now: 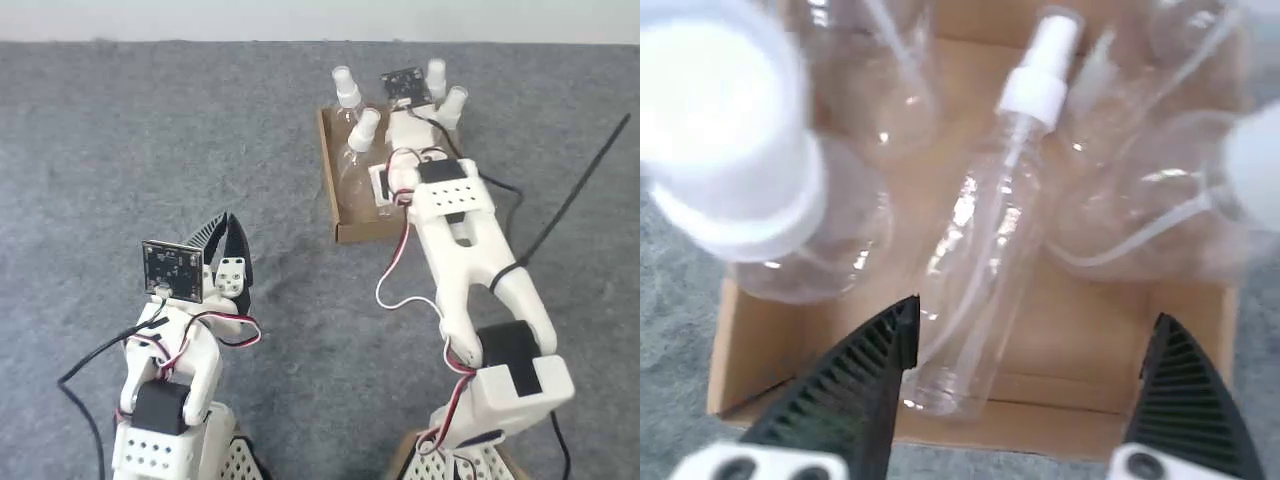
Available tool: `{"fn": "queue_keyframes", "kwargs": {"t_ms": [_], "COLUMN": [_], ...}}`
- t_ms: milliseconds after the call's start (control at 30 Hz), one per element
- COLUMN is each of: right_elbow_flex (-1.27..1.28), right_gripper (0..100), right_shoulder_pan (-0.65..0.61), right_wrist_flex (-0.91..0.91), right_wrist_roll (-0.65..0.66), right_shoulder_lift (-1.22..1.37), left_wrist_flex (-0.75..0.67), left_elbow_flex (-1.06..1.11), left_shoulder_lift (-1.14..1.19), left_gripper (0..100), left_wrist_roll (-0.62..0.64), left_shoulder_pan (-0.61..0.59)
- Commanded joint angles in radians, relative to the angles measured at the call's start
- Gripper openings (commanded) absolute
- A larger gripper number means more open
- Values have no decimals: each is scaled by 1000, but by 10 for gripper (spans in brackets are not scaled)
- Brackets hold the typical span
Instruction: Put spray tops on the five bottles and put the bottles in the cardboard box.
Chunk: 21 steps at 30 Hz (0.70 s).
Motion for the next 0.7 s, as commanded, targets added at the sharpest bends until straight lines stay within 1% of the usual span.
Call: {"fn": "queue_keyframes", "kwargs": {"t_ms": [0,167,300,400,667], "right_elbow_flex": [-72,-71,-68,-66,-72], "right_gripper": [303,303,303,303,303], "right_shoulder_pan": [27,35,27,12,-38], "right_wrist_flex": [18,19,61,68,54], "right_wrist_roll": [17,18,14,14,11], "right_shoulder_lift": [-90,-193,-237,-203,-16], "left_wrist_flex": [-23,-23,-23,-23,-23], "left_elbow_flex": [-8,-8,-8,-8,-8], "left_shoulder_lift": [-12,-12,-12,-12,-12], "left_gripper": [12,12,12,12,12], "left_wrist_roll": [3,3,3,3,3], "left_shoulder_pan": [-5,-5,-5,-5,-5]}}
